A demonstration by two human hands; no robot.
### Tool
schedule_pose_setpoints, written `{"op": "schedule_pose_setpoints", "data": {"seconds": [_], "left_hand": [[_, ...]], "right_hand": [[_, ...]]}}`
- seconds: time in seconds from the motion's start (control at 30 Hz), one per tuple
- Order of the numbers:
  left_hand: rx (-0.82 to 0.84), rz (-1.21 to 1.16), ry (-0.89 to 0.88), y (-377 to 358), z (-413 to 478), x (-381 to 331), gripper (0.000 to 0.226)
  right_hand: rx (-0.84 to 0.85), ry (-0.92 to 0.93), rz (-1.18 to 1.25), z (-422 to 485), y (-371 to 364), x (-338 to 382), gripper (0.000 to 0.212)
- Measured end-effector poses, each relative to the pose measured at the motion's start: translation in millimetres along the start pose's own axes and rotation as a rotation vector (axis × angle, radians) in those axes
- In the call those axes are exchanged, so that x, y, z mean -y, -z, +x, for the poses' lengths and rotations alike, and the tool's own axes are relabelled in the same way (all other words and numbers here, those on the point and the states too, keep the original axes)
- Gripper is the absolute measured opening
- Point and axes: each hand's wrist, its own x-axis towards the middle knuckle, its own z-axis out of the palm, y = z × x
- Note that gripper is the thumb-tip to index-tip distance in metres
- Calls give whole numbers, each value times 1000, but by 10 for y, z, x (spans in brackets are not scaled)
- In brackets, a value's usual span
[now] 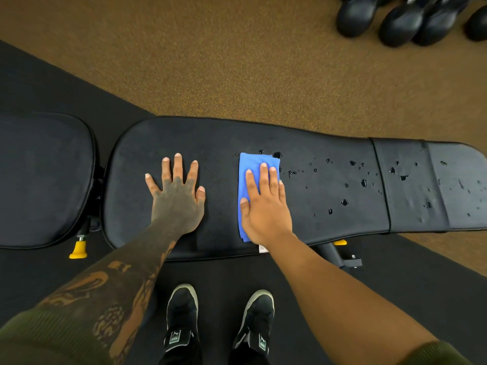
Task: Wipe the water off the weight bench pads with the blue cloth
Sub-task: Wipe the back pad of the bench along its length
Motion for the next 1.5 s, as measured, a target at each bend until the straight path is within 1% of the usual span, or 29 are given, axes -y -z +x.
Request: {"op": "schedule_pose_setpoints", "data": {"seconds": [0.07,0.13,0.2,0.27,0.37,0.5,0.6,0.67,0.73,0.83,0.9,0.97,1.1,1.17,1.23,1.3,1.37,1.5], "left_hand": [[-1,6,7,-14,8,-24,62],[-12,9,12,-28,17,-33,62],[-22,10,12,-29,25,-28,62],[-23,4,10,-26,25,-20,62],[-24,16,7,-22,2,-13,62],[-24,33,8,-6,30,-11,61],[-20,15,15,13,95,-25,60],[-29,3,25,25,134,-45,60],[-37,-4,31,37,168,-65,60],[-44,-2,33,52,216,-62,60],[-45,3,34,59,238,-43,61],[-40,5,37,56,259,-19,61],[-27,-10,33,29,271,-9,62],[-28,-8,35,26,273,-17,61],[-28,-7,38,35,275,-29,61],[-36,-12,38,45,279,-32,61],[-43,-8,27,54,283,-33,61],[-48,-16,-40,70,323,-44,61]], "right_hand": [[10,7,8,70,10,81,63],[18,66,2,52,9,111,64],[26,149,-19,-22,11,49,64],[23,180,-23,-73,24,-80,64],[9,106,-21,-9,42,-211,65],[-6,-43,20,312,118,-121,61],[10,-64,18,522,180,41,62],[22,-20,-10,566,192,127,62],[30,74,-24,516,181,134,62],[35,181,-31,405,176,-29,60],[34,153,-31,395,186,-155,60],[21,88,-36,456,199,-200,59],[15,5,-14,706,225,-32,58],[29,21,-9,796,235,89,59],[40,82,-16,802,238,152,59],[38,144,-19,734,231,123,59],[30,149,-14,640,223,11,59],[8,-24,-12,581,244,-230,60]]}}
